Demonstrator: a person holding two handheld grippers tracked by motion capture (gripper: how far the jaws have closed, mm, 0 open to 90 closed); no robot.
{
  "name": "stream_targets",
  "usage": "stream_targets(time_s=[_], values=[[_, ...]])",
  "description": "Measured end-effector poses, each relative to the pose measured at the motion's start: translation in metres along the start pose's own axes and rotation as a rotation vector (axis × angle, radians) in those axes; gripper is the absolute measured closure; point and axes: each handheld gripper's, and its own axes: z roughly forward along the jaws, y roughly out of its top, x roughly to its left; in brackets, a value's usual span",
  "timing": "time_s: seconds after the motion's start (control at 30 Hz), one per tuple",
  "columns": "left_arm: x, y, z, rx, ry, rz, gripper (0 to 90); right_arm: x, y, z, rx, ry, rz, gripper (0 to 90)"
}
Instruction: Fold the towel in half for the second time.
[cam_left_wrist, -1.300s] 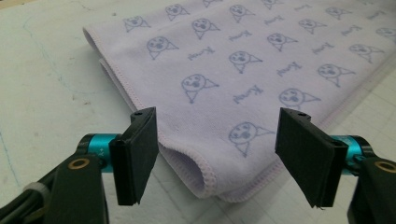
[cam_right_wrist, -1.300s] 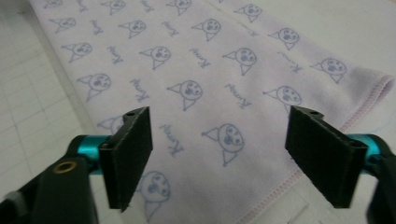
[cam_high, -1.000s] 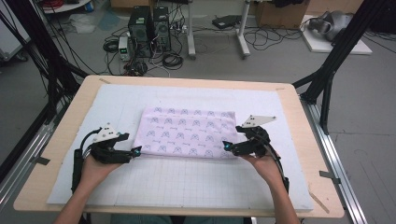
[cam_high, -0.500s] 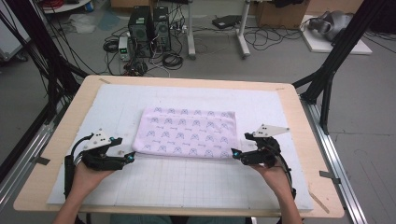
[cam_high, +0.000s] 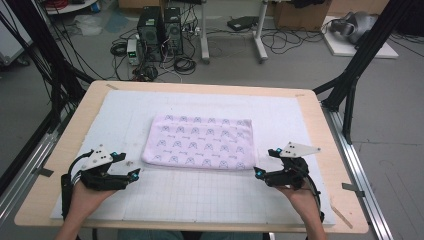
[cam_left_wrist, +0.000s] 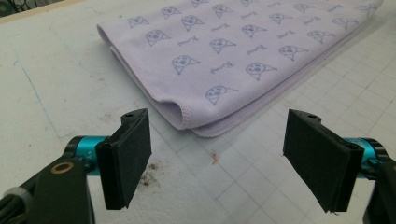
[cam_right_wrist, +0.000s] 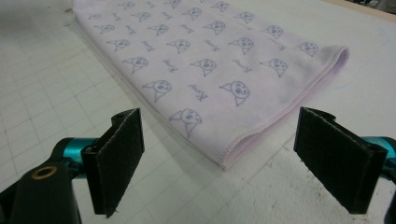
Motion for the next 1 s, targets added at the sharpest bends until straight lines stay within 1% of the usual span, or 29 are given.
stream_targets(time_s=[0.1, 0.2, 0.3, 0.33, 0.73, 1.0], values=[[-0.002, -0.001, -0.004, -0.006, -0.003, -0.001, 23.8, 0.001, -0.003, -0.003, -0.003, -0.004, 0.002, 15.3], [-0.005, -0.002, -0.008, -0.011, -0.002, 0.008, 23.8, 0.002, -0.007, -0.007, -0.005, -0.011, 0.002, 15.3], [-0.005, -0.003, -0.011, -0.013, -0.001, 0.008, 23.8, 0.003, -0.010, -0.010, 0.003, -0.011, 0.007, 15.3], [-0.005, -0.004, -0.012, -0.009, 0.000, 0.008, 23.8, 0.003, -0.011, -0.010, 0.001, -0.014, 0.000, 15.3], [-0.009, -0.009, -0.016, -0.009, 0.000, 0.015, 23.8, 0.012, -0.023, -0.022, 0.008, -0.021, -0.002, 15.2], [-0.010, -0.008, -0.015, -0.011, 0.003, 0.022, 23.8, 0.014, -0.027, -0.024, 0.009, -0.028, 0.000, 14.9]])
